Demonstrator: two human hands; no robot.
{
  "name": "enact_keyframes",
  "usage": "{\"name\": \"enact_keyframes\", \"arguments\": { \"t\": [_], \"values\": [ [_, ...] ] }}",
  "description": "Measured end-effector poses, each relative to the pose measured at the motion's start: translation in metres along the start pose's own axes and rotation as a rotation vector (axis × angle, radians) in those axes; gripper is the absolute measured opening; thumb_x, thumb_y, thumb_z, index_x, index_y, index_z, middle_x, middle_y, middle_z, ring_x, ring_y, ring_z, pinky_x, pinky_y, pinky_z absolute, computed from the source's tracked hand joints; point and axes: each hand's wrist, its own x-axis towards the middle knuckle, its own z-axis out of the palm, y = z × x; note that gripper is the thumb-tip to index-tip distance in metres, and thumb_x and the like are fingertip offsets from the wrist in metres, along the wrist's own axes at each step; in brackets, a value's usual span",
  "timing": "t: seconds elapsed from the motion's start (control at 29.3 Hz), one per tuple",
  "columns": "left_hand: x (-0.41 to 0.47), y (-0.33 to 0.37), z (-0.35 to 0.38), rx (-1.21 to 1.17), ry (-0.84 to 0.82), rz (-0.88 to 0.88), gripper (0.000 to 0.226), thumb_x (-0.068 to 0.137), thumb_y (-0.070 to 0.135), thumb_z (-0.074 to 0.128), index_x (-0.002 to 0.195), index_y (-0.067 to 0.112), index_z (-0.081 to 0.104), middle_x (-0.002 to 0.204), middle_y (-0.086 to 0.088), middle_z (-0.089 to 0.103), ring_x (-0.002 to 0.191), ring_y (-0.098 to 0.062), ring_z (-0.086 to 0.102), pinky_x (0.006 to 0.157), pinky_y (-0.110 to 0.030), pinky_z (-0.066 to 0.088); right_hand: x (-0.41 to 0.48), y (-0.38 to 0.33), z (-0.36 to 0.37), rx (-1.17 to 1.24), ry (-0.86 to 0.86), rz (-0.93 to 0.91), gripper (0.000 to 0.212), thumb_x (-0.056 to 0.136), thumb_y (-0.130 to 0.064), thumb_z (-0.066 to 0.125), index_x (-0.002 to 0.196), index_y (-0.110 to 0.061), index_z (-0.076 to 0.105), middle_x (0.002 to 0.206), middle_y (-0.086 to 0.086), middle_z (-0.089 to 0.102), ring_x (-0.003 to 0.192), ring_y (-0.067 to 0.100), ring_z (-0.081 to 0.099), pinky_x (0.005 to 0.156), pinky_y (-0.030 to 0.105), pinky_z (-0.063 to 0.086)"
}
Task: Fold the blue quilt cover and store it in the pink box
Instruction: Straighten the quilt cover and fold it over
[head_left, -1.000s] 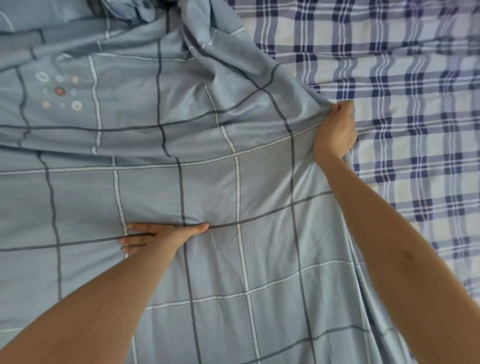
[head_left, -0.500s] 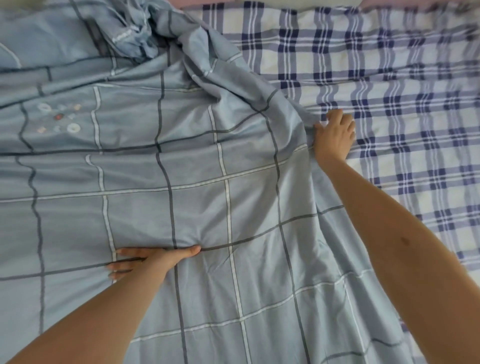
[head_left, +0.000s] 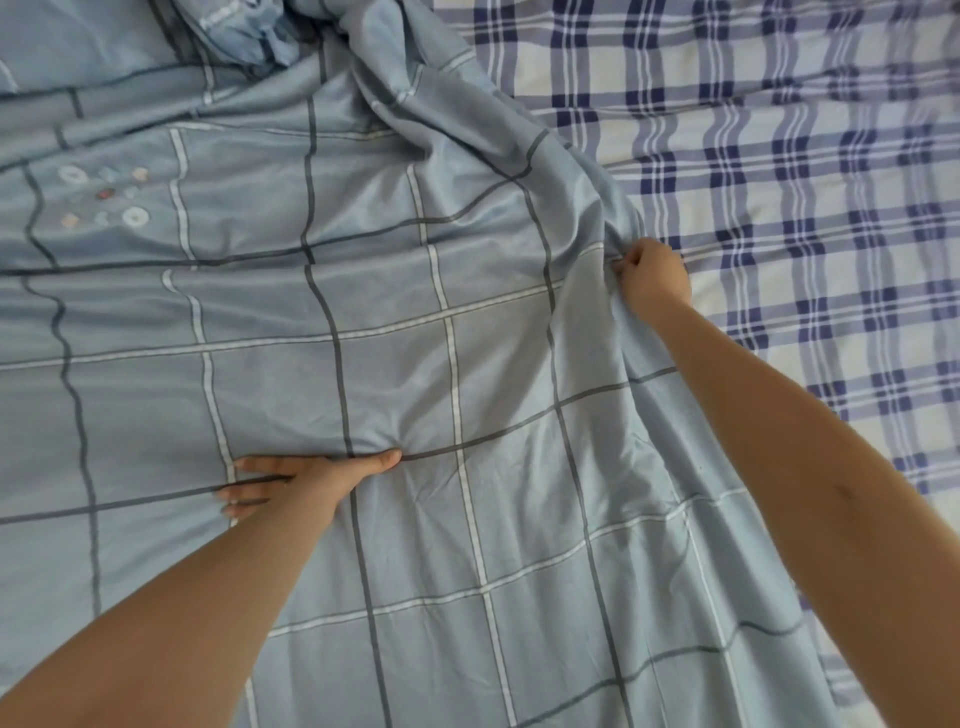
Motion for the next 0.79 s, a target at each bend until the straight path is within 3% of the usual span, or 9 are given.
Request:
{"name": "enact_keyframes", "arguments": {
  "t": [0.07, 0.1, 0.17, 0.34, 0.51, 0.58, 0.68, 0.72, 0.79],
  "values": [
    [0.012, -0.001, 0.002, -0.003, -0.047, 0.043, 0.157, 0.038, 0.059, 0.091, 0.149, 0.007, -0.007, 0.157, -0.009, 0.001, 0.145, -0.028, 0.008, 0.117, -0.043, 0.013, 0.003, 0.002, -0.01, 0.067, 0.043, -0.016, 0.018, 0.095, -0.02, 0.054, 0.105, -0.006, 0.059, 0.106, 0.013, 0.063, 0.099, 0.032, 0.058, 0.076, 0.035, 0.043],
    [0.016, -0.003, 0.004, 0.024, -0.093, 0.076, 0.148, 0.041, 0.057, 0.091, 0.15, 0.011, 0.003, 0.156, -0.004, 0.006, 0.144, -0.027, 0.013, 0.116, -0.042, 0.016, 0.005, 0.005, -0.017, 0.062, 0.077, -0.023, 0.017, 0.094, -0.018, 0.054, 0.105, -0.005, 0.059, 0.106, 0.014, 0.063, 0.099, 0.032, 0.059, 0.075, 0.034, 0.042],
    [0.016, -0.004, 0.007, -0.001, -0.135, 0.108, 0.161, 0.019, 0.068, 0.088, 0.151, 0.015, 0.013, 0.158, -0.003, 0.009, 0.143, -0.025, 0.02, 0.114, -0.045, 0.019, 0.011, 0.012, -0.033, 0.024, 0.169, -0.018, 0.019, 0.095, -0.01, 0.048, 0.108, -0.002, 0.059, 0.11, 0.017, 0.062, 0.102, 0.034, 0.058, 0.074, 0.032, 0.041],
    [-0.005, -0.012, 0.009, -0.048, 0.144, 0.052, 0.179, 0.015, 0.077, 0.079, 0.147, 0.005, -0.018, 0.154, -0.021, -0.02, 0.144, -0.034, -0.013, 0.115, -0.056, 0.0, 0.02, 0.032, -0.059, 0.108, 0.34, 0.119, 0.017, 0.093, -0.002, 0.041, 0.101, -0.014, 0.05, 0.113, 0.015, 0.057, 0.102, 0.03, 0.055, 0.078, 0.035, 0.04],
    [-0.048, 0.01, 0.038, -0.167, 0.202, 0.095, 0.138, 0.061, 0.059, 0.078, 0.148, 0.0, -0.011, 0.156, -0.02, -0.015, 0.145, -0.031, -0.014, 0.114, -0.051, -0.006, 0.021, 0.026, -0.052, 0.552, 0.147, 0.253, 0.028, 0.098, -0.011, 0.038, 0.073, -0.023, 0.035, 0.099, 0.006, 0.049, 0.076, 0.016, 0.048, 0.068, 0.031, 0.042],
    [-0.047, 0.043, 0.061, -0.214, 0.057, 0.096, 0.141, 0.056, 0.071, 0.074, 0.15, 0.002, -0.005, 0.156, -0.022, -0.007, 0.145, -0.038, -0.006, 0.115, -0.05, -0.003, 0.031, 0.029, -0.049, 0.626, 0.15, 0.284, 0.021, 0.098, -0.014, 0.041, 0.079, -0.02, 0.041, 0.093, 0.005, 0.053, 0.085, 0.021, 0.054, 0.078, 0.034, 0.048],
    [-0.026, 0.071, 0.105, -0.225, -0.099, 0.05, 0.155, 0.02, 0.087, 0.072, 0.149, 0.021, 0.018, 0.153, -0.019, 0.024, 0.135, -0.043, 0.032, 0.11, -0.061, 0.025, 0.047, 0.035, -0.047, 0.58, 0.145, 0.277, 0.004, 0.097, -0.012, 0.042, 0.094, -0.014, 0.044, 0.096, 0.01, 0.055, 0.098, 0.028, 0.059, 0.088, 0.039, 0.051],
    [-0.042, 0.08, 0.105, -0.217, -0.094, 0.046, 0.154, 0.021, 0.087, 0.072, 0.149, 0.023, 0.014, 0.155, -0.019, 0.02, 0.137, -0.043, 0.027, 0.113, -0.061, 0.02, 0.051, 0.039, -0.046, 0.572, 0.138, 0.274, 0.005, 0.097, -0.01, 0.041, 0.098, -0.013, 0.046, 0.1, 0.012, 0.055, 0.101, 0.03, 0.059, 0.086, 0.036, 0.05],
    [-0.056, 0.086, 0.105, -0.121, 0.028, 0.044, 0.161, 0.035, 0.081, 0.073, 0.148, 0.01, -0.015, 0.157, -0.02, -0.006, 0.144, -0.038, 0.001, 0.115, -0.05, -0.002, 0.045, 0.031, -0.041, 0.575, 0.144, 0.193, 0.018, 0.095, -0.005, 0.039, 0.108, -0.01, 0.05, 0.11, 0.012, 0.053, 0.108, 0.031, 0.056, 0.079, 0.027, 0.042]
  ]
}}
